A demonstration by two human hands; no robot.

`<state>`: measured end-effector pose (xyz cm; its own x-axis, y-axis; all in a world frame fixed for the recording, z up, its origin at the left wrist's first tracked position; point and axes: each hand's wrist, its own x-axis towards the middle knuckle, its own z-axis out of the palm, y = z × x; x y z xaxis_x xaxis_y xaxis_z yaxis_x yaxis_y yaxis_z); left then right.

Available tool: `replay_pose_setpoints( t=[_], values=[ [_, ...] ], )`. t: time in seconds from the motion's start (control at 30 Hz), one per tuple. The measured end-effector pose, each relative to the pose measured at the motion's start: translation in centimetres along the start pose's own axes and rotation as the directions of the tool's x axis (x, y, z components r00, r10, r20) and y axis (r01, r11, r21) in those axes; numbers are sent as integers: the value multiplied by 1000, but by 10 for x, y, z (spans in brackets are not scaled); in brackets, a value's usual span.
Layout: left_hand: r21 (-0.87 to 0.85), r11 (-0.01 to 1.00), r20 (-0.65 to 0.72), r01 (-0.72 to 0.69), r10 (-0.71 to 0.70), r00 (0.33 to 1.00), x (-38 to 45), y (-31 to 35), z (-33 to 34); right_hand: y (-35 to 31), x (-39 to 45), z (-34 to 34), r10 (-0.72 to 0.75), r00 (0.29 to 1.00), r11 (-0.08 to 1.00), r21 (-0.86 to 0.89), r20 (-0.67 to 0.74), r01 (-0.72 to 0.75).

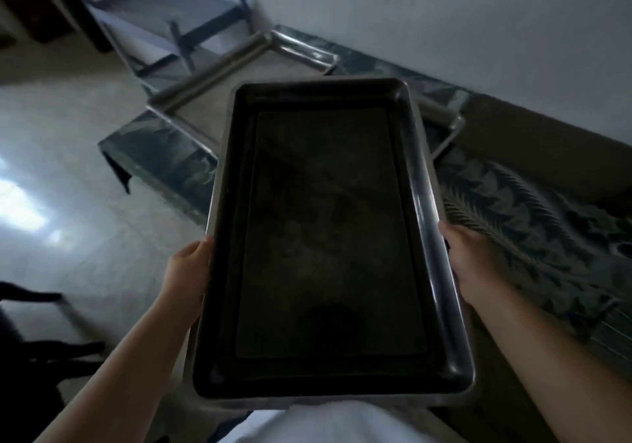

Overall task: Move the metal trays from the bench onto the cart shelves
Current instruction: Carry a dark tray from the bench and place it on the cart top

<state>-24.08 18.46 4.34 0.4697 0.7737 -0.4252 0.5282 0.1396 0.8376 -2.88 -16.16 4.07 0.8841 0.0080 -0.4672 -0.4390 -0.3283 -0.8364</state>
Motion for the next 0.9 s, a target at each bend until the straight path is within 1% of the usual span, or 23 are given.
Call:
replay_pose_setpoints(
  t=[0.07, 0.17, 0.27, 0.37, 0.53, 0.63, 0.73, 0.8, 0.9],
  values=[
    [-54, 998, -42, 27, -29, 999, 1, -14, -40, -11, -14, 37, -91, 995, 994, -51, 34, 93],
    [-87, 995, -100, 53, -62, 993, -2, -38, -101, -18, -37, 94, -134, 983, 983, -112, 128, 148],
    [-127, 990, -173, 63, -85, 981, -12, -67, -159, -22, -60, 151, -146, 962, 954, -223, 232, 198],
    [-177, 982, -238, 68, -109, 965, -17, -90, -212, -30, -84, 208, -144, 935, 929, -281, 323, 240],
    [-277, 959, -339, 56, -152, 928, -23, -115, -285, -51, -126, 292, -136, 883, 902, -312, 450, 298],
    [-328, 941, -384, 80, -210, 899, -28, -129, -316, -62, -146, 332, -141, 849, 882, -324, 510, 342],
    [-363, 925, -400, 109, -260, 879, -29, -143, -333, -69, -154, 366, -170, 807, 870, -298, 565, 393],
    [-386, 914, -407, 126, -291, 866, -25, -149, -340, -73, -152, 388, -185, 783, 861, -287, 594, 420],
    [-392, 908, -433, 151, -327, 840, -9, -151, -346, -78, -136, 421, -161, 772, 859, -298, 615, 416]
  ],
)
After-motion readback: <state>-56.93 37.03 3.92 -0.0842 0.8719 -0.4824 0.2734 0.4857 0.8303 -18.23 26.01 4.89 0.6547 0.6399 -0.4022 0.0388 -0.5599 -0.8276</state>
